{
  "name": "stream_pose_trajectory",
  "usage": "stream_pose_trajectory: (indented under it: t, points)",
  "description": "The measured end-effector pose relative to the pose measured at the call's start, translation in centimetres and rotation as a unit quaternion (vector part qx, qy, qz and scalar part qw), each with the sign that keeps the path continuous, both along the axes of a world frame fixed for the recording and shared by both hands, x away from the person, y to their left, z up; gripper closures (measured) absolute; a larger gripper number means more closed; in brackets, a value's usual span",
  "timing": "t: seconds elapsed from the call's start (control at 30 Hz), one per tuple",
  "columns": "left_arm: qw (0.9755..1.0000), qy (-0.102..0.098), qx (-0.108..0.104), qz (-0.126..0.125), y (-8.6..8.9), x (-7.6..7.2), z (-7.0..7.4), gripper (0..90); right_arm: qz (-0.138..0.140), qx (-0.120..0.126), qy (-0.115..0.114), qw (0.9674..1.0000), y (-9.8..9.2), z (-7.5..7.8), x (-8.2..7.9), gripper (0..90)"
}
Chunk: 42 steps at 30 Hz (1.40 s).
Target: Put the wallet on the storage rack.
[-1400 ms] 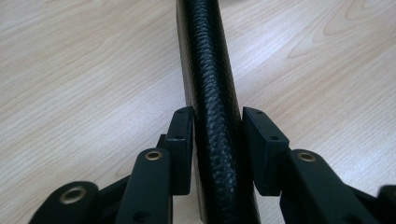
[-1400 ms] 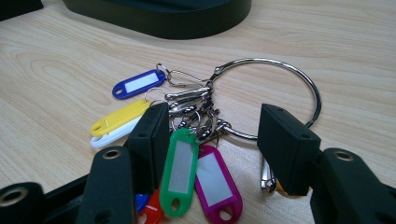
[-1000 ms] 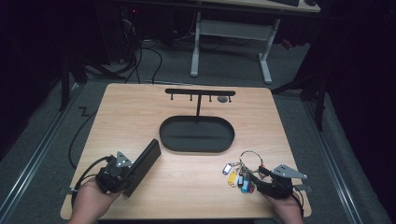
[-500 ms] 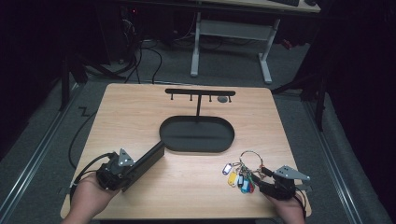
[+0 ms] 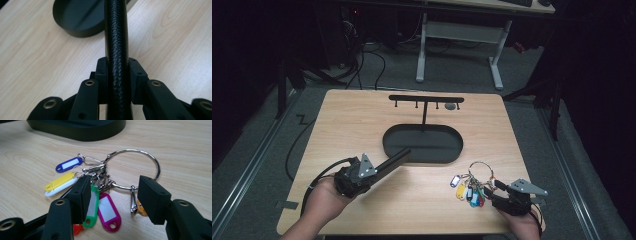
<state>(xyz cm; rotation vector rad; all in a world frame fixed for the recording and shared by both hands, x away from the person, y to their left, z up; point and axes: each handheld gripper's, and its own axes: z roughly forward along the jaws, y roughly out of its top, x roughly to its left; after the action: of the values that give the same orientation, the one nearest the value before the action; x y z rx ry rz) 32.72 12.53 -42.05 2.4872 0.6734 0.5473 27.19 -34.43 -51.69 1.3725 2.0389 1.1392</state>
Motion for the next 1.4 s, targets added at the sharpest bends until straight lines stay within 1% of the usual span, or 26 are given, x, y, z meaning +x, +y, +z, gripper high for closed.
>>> stream_pose_trajectory:
  t: [0.1,0.27,0.37,0.43,0.5,0.53,0.63,0.67,0.77,0.8,0.83,0.93,0.97,1.03,1.07,1.17,1.27,1.33,1.4]
  points:
    - [0.9999,-0.007,0.003,-0.008,-0.7,0.5,0.3,73.5,0.004,-0.002,0.003,1.0000,0.0,-0.1,-0.2,44.9]
    - [0.9997,-0.006,0.009,-0.023,-2.2,1.6,1.0,73.4,0.001,0.003,-0.001,1.0000,-0.5,0.0,-0.8,45.0]
    - [0.9992,-0.016,0.018,-0.033,-3.2,2.3,1.3,73.5,0.000,0.009,-0.003,1.0000,-0.7,0.1,-0.9,45.1]
    - [0.9986,-0.026,0.027,-0.038,-3.8,2.8,1.6,73.4,0.001,0.011,-0.003,0.9999,-0.7,0.0,-0.8,45.1]
    - [0.9982,-0.028,0.033,-0.042,-4.3,3.3,1.8,73.5,0.006,0.009,-0.002,0.9999,-0.7,-0.1,-0.7,45.2]
    - [0.9974,-0.036,0.040,-0.048,-4.7,3.5,1.8,73.5,0.007,0.009,-0.002,0.9999,-0.7,-0.1,-0.7,45.2]
    - [0.9956,-0.044,0.055,-0.063,-5.5,4.2,1.8,73.5,0.006,0.011,-0.003,0.9999,-0.7,0.0,-1.0,45.3]
    - [0.9946,-0.051,0.061,-0.067,-5.8,4.4,1.8,73.4,0.004,0.014,-0.002,0.9999,-0.7,0.1,-1.0,45.4]
    - [0.9930,-0.061,0.068,-0.075,-6.7,5.4,1.8,73.4,0.004,0.016,-0.004,0.9999,-0.8,0.1,-0.9,45.4]
    - [0.9917,-0.069,0.074,-0.079,-7.1,5.8,1.8,73.4,0.002,0.018,-0.002,0.9998,-0.8,0.1,-0.8,45.4]
    - [0.9910,-0.073,0.075,-0.083,-7.3,6.0,1.7,73.4,0.002,0.018,-0.004,0.9998,-0.9,0.1,-0.8,45.4]
    - [0.9891,-0.074,0.079,-0.100,-8.1,6.7,1.6,73.4,0.002,0.020,-0.004,0.9998,-0.9,0.1,-0.8,45.4]
    - [0.9882,-0.078,0.080,-0.104,-8.4,6.9,1.5,73.4,0.002,0.020,-0.004,0.9998,-0.9,0.1,-0.8,45.5]
    - [0.9849,-0.092,0.089,-0.117,-9.0,7.2,1.3,73.4,0.003,0.021,-0.005,0.9998,-1.0,0.1,-0.8,45.5]
    - [0.9838,-0.095,0.091,-0.122,-9.1,7.3,1.3,73.4,0.002,0.022,-0.005,0.9997,-1.1,0.1,-0.8,45.5]
    - [0.9793,-0.111,0.104,-0.133,-9.7,7.8,1.0,73.3,0.002,0.025,-0.004,0.9997,-1.1,0.1,-0.9,45.5]
    - [0.9773,-0.124,0.101,-0.139,-10.1,8.4,0.6,73.3,0.003,0.024,-0.004,0.9997,-1.1,0.1,-0.9,45.5]
    - [0.9768,-0.126,0.100,-0.142,-10.2,8.8,0.3,73.3,0.002,0.026,-0.004,0.9997,-1.1,0.1,-0.9,45.6]
    - [0.9749,-0.133,0.105,-0.145,-10.4,9.2,0.0,73.3,0.002,0.027,-0.003,0.9996,-1.1,0.1,-0.9,45.6]
